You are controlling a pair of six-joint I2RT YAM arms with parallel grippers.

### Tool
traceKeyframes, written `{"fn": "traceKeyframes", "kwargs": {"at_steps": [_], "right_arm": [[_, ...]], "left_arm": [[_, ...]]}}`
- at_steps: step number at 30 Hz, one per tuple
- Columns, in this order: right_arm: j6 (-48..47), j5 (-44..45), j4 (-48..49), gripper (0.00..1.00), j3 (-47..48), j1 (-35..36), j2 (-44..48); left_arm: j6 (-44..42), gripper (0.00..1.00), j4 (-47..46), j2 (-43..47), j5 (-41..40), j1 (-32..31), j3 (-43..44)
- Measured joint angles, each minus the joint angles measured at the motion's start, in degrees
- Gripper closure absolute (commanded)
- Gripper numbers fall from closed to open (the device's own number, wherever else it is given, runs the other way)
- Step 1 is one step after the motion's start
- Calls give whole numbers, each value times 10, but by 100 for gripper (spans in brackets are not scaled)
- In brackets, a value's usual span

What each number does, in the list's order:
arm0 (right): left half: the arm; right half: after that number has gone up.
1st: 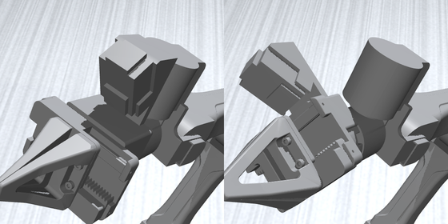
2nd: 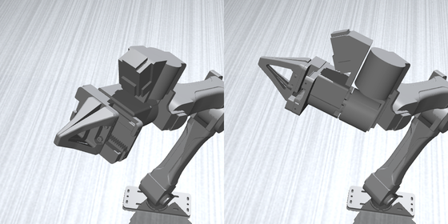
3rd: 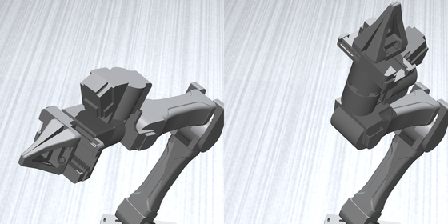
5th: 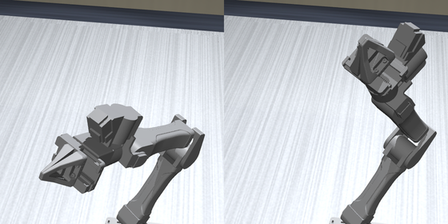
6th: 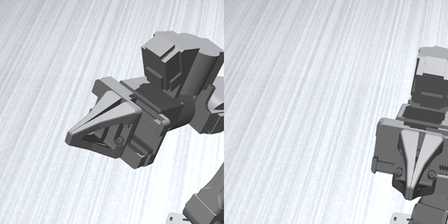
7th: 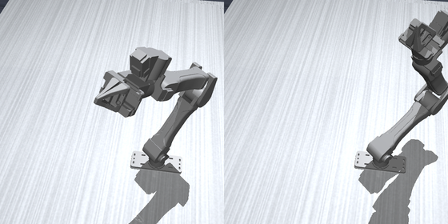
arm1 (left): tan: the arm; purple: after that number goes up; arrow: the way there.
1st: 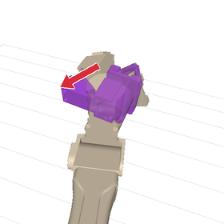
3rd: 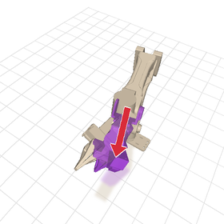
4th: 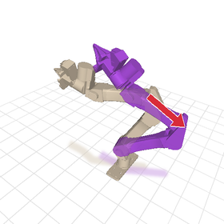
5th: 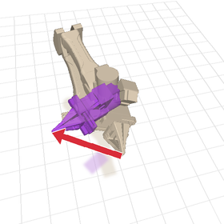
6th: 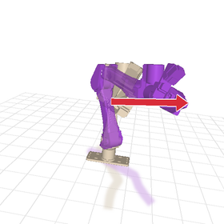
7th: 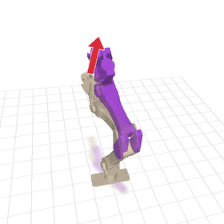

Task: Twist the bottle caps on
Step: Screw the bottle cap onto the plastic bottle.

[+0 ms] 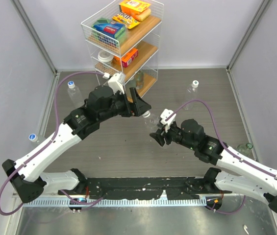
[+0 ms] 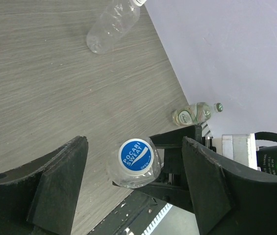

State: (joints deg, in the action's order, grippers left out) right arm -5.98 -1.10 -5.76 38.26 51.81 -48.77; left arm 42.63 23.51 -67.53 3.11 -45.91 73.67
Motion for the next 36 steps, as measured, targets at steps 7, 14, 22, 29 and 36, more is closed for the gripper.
{"fn": "traceKeyframes", "kwargs": {"at_steps": [7,14,22,29,36], "right_arm": [[0,0,0,99,0,0,0],[0,0,0,99,0,0,0],[0,0,0,99,0,0,0],[0,0,0,99,0,0,0],[0,0,0,99,0,0,0]], "left_arm": [[6,30,-6,-1,17,0,-3],[7,37,-6,-15,37,0,-4],[9,47,-11,-18,47,0,-6],[9,52,-14,-18,60,0,-11],[8,60,-15,-18,60,1,-14]]}}
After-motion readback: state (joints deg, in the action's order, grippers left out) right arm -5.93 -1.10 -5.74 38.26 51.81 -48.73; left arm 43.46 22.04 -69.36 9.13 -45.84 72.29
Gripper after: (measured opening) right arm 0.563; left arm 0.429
